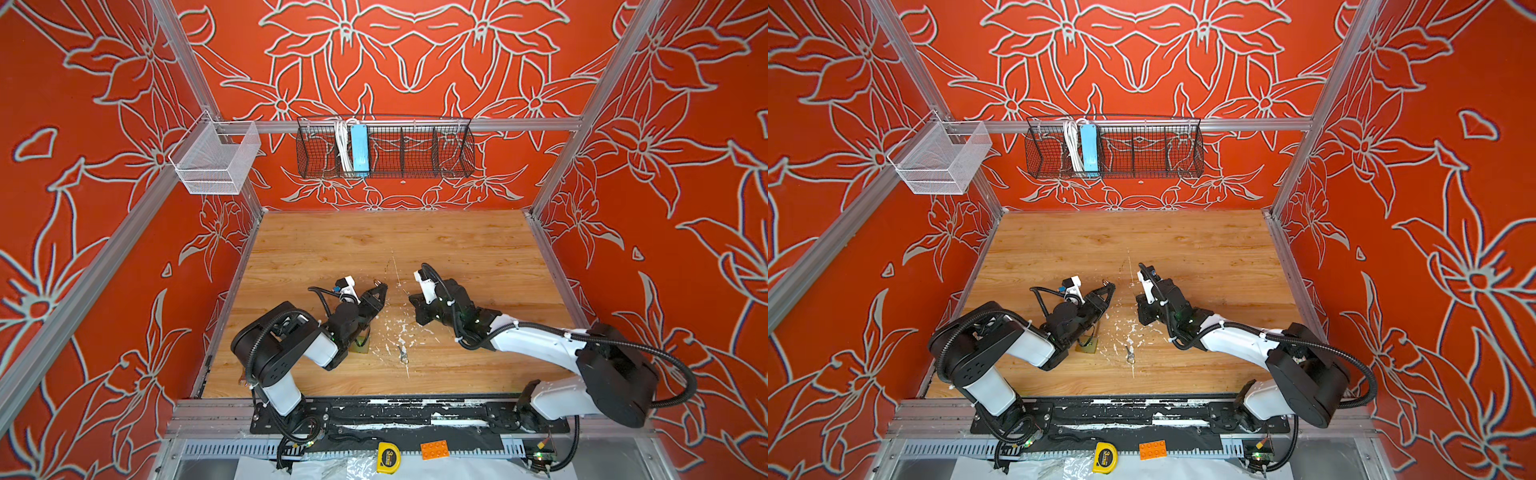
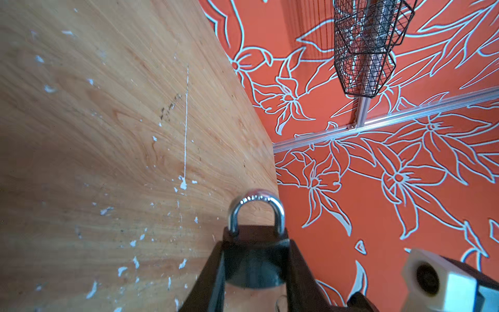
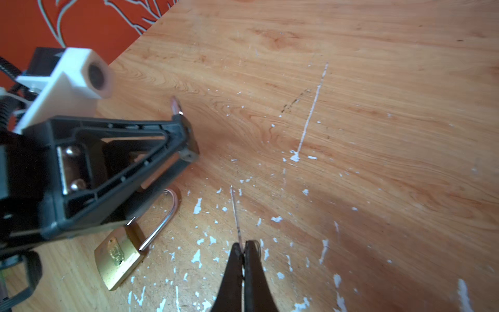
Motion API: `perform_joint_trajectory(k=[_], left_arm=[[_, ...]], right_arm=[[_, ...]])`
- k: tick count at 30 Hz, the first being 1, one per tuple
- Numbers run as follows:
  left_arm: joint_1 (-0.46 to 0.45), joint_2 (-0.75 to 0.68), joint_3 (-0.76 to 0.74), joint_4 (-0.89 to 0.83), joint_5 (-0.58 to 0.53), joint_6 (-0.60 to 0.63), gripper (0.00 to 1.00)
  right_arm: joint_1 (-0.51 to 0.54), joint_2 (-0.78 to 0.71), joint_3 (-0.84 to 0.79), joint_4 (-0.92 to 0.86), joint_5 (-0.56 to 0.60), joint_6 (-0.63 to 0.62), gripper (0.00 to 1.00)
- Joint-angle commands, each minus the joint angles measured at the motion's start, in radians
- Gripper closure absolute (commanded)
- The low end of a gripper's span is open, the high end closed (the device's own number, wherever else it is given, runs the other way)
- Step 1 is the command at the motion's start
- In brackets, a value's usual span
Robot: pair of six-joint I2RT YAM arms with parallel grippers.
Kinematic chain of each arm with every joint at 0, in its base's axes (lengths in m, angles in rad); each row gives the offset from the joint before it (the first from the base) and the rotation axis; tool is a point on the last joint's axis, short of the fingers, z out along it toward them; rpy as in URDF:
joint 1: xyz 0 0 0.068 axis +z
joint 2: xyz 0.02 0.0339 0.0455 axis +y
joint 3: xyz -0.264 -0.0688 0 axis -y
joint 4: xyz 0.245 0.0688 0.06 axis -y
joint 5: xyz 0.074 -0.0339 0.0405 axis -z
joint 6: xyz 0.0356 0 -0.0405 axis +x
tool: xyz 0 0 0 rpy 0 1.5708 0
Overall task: Unlock with the key
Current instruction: 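Bring the key in the right gripper toward the padlock's underside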
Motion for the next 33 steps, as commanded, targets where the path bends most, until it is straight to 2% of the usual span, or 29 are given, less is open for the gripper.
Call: perform_joint_trajectory(k=[1, 5, 33], left_arm=[[0.006, 0.006, 0.022, 0.063, 0.044, -0.050, 1.00], [0.008, 0.027, 0.037, 0.063, 0.083, -0.055, 1.00], [0.018, 0.046, 0.063, 0.064, 0.164, -0.073, 1.00]], right_arm=[[0.025, 0.019, 0.044, -0.016, -0.020, 0.001, 1.00], [0.034, 0.043, 0.069, -0.042, -0.026, 0.018, 1.00], [0.036, 0.086, 0.093, -0.072, -0.001, 0.005, 1.00]])
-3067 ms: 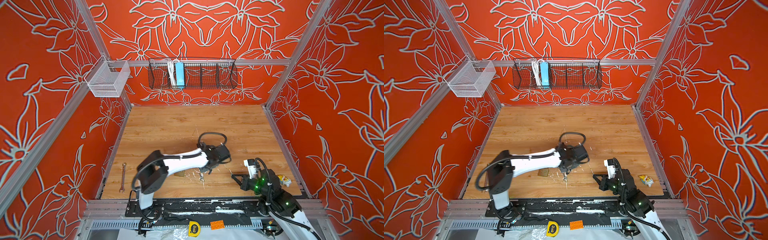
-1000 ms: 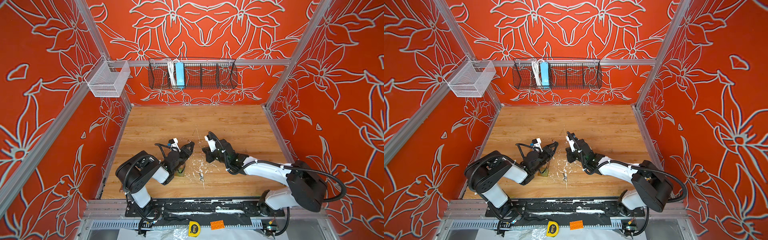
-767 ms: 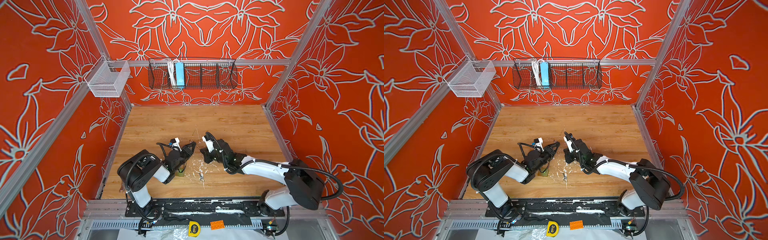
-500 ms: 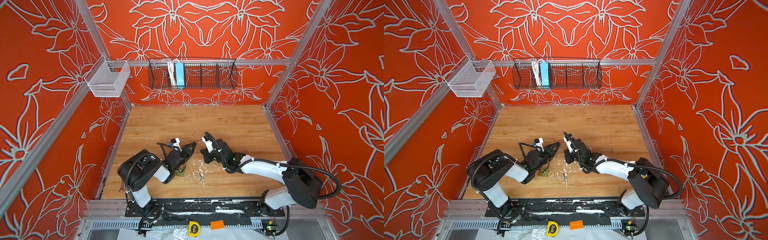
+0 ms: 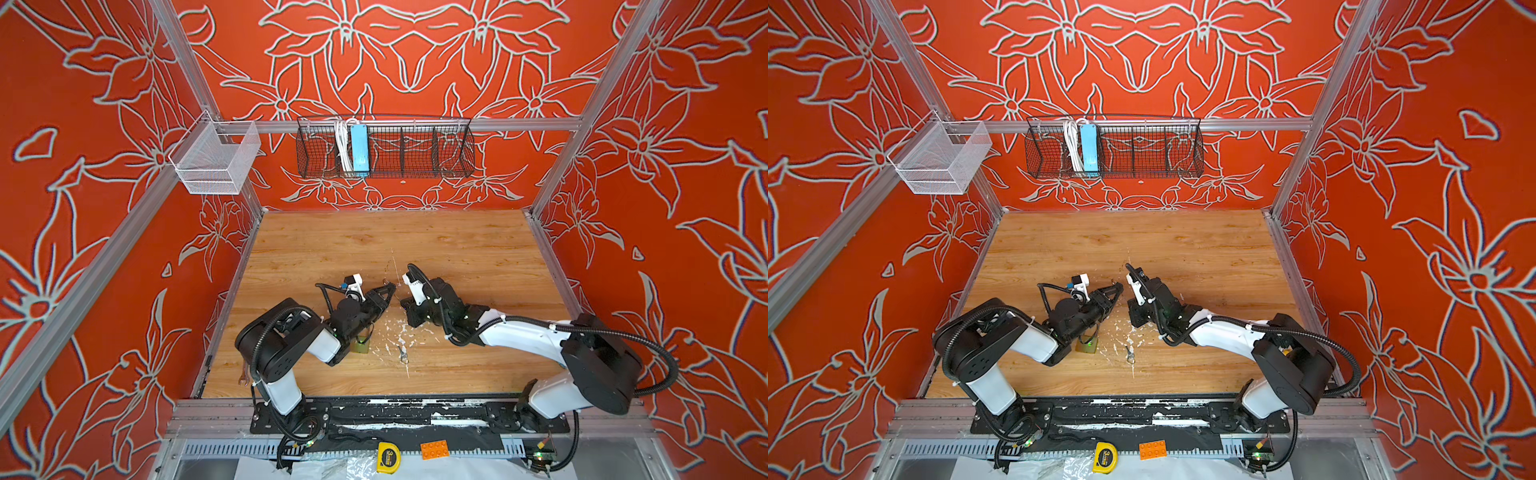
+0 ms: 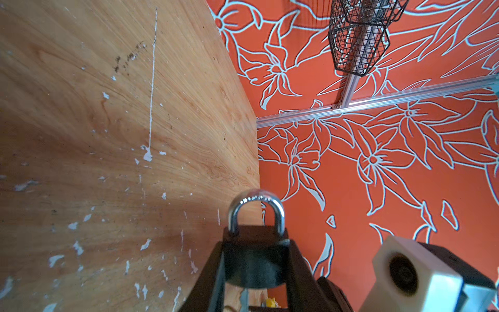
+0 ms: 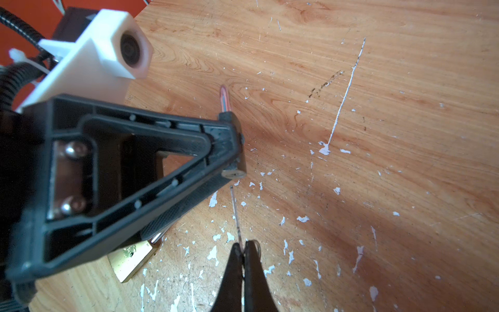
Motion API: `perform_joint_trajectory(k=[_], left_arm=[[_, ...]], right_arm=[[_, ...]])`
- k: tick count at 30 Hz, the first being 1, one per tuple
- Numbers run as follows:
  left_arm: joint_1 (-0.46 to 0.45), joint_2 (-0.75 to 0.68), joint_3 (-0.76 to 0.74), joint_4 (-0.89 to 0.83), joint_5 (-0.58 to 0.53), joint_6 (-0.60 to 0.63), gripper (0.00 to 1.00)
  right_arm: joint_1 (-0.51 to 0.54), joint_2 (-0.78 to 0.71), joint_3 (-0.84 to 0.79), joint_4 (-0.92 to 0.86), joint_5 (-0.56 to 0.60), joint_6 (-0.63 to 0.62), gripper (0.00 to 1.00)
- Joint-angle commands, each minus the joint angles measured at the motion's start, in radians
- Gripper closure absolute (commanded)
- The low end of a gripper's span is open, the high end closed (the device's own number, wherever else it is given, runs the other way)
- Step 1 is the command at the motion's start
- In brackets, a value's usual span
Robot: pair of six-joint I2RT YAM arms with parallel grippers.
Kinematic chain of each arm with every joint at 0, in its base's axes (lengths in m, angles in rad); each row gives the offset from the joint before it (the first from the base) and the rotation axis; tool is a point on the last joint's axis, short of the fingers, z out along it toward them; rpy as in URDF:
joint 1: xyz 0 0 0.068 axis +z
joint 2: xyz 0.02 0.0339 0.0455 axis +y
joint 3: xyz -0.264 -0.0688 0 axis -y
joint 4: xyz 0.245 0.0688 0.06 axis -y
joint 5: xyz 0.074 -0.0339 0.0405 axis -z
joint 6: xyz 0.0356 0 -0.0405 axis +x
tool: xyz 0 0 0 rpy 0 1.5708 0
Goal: Unlock with the key
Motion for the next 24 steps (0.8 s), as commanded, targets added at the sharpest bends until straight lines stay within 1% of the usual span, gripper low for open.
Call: perform_joint_trajectory(k=[1, 17, 24], left_arm=[[0.006, 0.013, 0.017, 0.053, 0.015, 0.002, 1.00], [0.006, 0.044, 0.043, 0.053, 0.062, 0.016, 1.00], [0.004, 0.073, 0.055, 0.052, 0.076, 0.022, 1.00]], right_arm=[[0.007, 0.008, 0.026, -0.011, 0.020, 0.004, 1.00], [0.004, -0.024, 0.012, -0.020, 0.092, -0.009, 1.00], [0.000, -0.044, 0.004, -0.023, 0.102, -0.011, 1.00]])
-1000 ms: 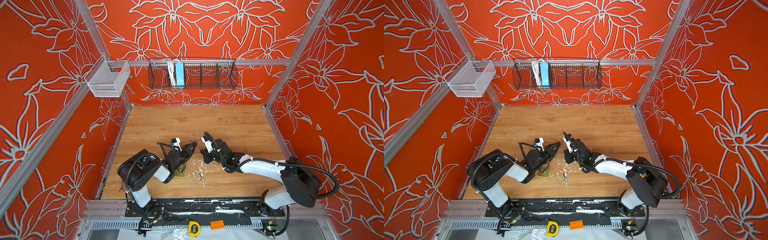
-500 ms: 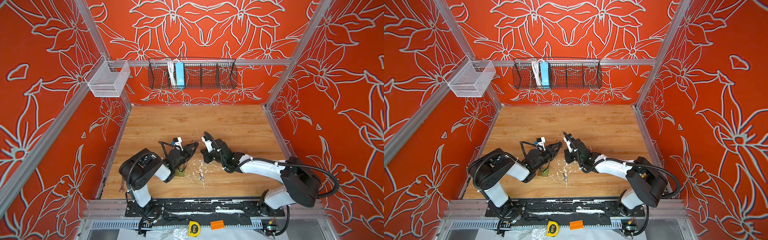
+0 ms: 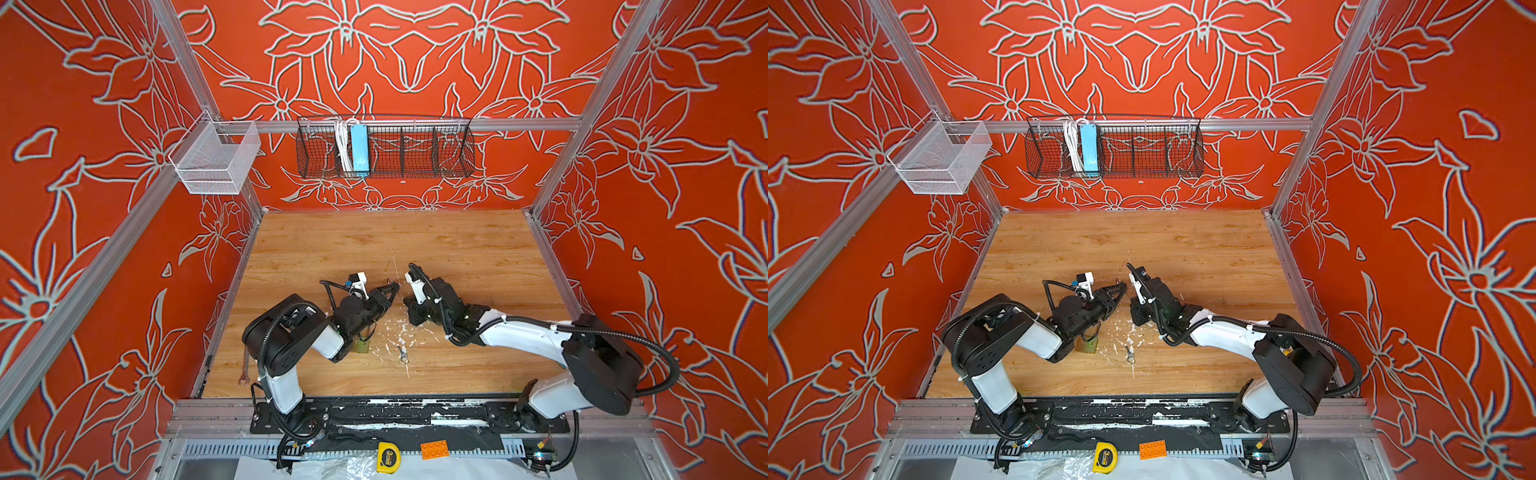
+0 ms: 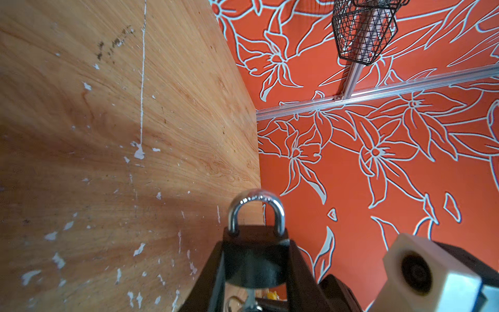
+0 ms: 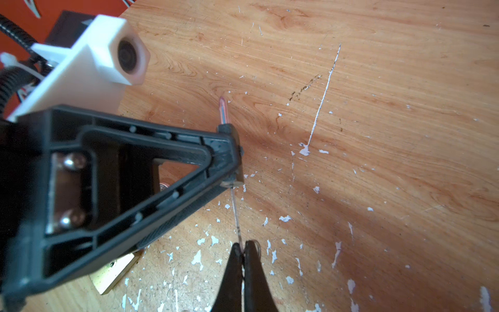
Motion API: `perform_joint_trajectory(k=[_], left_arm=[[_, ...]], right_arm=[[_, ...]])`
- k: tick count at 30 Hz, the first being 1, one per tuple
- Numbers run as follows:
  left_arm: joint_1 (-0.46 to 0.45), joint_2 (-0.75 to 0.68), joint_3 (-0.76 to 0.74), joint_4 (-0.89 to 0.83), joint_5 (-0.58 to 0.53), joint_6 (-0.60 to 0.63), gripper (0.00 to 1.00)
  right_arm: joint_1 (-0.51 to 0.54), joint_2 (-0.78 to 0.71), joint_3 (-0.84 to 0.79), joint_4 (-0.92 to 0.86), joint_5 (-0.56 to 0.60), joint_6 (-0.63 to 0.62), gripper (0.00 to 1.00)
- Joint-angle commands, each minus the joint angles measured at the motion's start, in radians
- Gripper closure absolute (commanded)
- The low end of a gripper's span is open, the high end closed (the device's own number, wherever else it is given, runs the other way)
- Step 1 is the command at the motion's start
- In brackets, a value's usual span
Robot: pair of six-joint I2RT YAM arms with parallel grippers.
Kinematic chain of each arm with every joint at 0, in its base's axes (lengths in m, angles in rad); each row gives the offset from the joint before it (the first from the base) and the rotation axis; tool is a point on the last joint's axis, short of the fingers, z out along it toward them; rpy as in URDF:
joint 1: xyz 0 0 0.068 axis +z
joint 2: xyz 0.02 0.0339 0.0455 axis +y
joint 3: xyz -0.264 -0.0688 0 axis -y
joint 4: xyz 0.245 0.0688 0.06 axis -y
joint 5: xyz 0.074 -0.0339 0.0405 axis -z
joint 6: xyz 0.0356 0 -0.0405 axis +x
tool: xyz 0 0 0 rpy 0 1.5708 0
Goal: Unlock with the key
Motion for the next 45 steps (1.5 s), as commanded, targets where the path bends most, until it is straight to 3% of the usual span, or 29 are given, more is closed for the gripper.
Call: perform_joint_trajectory(k=[1, 27, 38, 45], left_arm=[[0.005, 0.019, 0.016, 0.048, 0.023, 0.015, 1.00], [-0.024, 0.045, 0.039, 0.048, 0.035, 0.014, 1.00], [-0.133, 0.068, 0.033, 0.048, -0.163, 0.113, 1.00], [-0.146, 0.111, 0.055, 0.048, -0.150, 0.110, 1.00]], right_arm=[[0.000, -0.036, 0.002, -0.007, 0.034, -0.007, 1.00], [-0.027, -0.029, 0.008, -0.026, 0.048, 0.008, 1.00], [-0.030, -0.040, 0.002, -0.033, 0.040, 0.061, 1.00], [-0.060, -0.053, -0.027, 0.024, -0.035, 0.084, 1.00]])
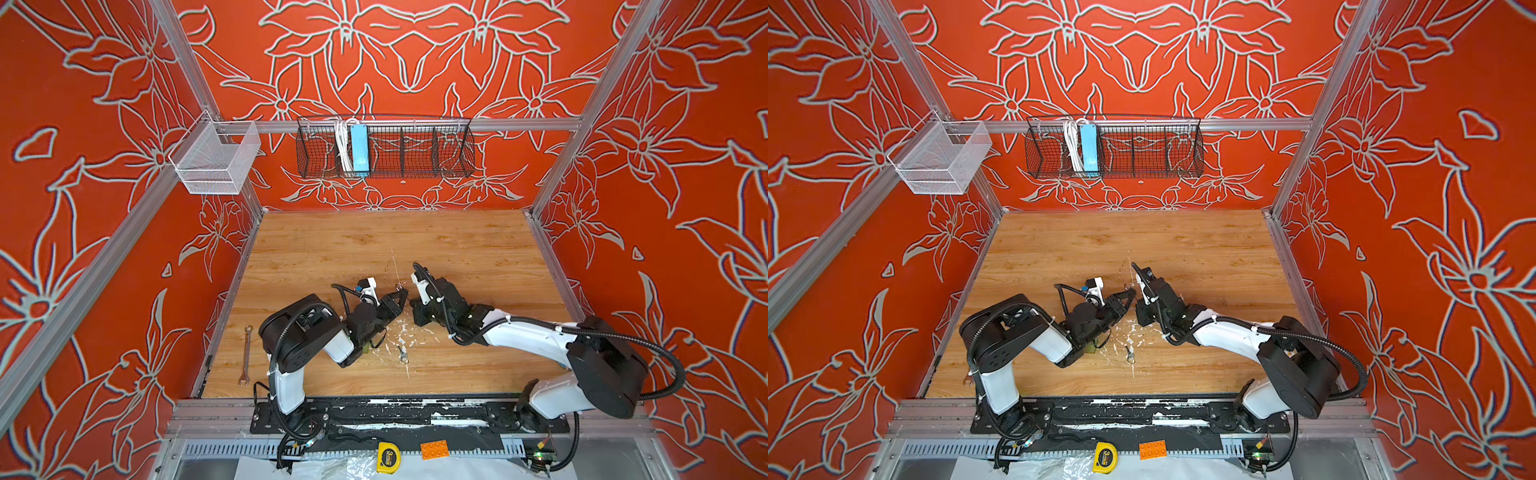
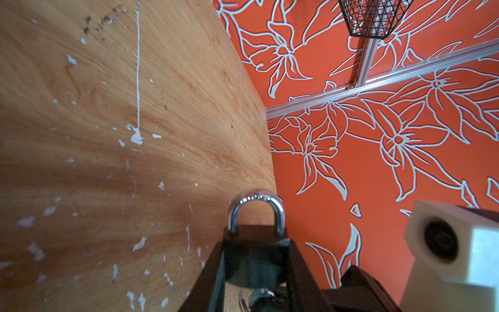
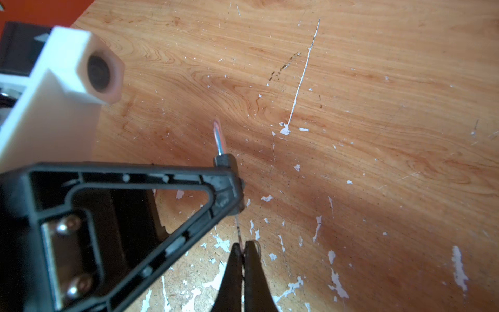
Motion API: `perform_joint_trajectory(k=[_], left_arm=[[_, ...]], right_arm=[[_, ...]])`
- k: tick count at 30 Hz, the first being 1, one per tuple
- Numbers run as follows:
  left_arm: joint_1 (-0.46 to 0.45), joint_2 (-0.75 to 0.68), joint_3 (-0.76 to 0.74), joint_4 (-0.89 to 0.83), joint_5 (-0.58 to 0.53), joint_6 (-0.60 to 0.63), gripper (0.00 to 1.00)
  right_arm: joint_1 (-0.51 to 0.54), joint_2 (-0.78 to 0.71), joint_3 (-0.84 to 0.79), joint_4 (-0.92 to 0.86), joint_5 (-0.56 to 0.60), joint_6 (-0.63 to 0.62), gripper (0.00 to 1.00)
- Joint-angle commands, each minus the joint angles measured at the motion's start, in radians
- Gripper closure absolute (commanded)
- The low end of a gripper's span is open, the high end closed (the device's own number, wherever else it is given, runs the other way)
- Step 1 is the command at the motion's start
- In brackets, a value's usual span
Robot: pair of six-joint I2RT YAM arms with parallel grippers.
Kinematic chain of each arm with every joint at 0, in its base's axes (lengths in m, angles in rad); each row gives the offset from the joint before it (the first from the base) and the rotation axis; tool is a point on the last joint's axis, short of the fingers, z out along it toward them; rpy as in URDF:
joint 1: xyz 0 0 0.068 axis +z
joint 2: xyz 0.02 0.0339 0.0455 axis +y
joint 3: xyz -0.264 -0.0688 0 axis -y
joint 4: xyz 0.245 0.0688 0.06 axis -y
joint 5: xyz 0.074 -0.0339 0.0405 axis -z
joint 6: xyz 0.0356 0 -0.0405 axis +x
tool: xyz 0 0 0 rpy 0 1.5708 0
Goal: Unlock with the key
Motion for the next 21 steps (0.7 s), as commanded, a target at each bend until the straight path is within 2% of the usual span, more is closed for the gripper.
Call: perform_joint_trajectory(k=[1, 12, 21], left_arm=[[-0.016, 0.030, 0.020, 0.021, 0.022, 0.025, 1.00], [-0.040, 0.033, 0.041, 0.021, 0.056, 0.097, 1.00], [-0.097, 0.045, 0.039, 0.021, -0.062, 0.119, 1.00]], right_arm=[[-0.024, -0.034, -0.010, 0.092, -0.041, 0.033, 1.00], [-0.053, -0.141, -0.057, 0.107, -0.020, -0.007, 1.00], [-0.053, -0.167, -0.089, 0.151, -0.027, 0.005, 1.00]])
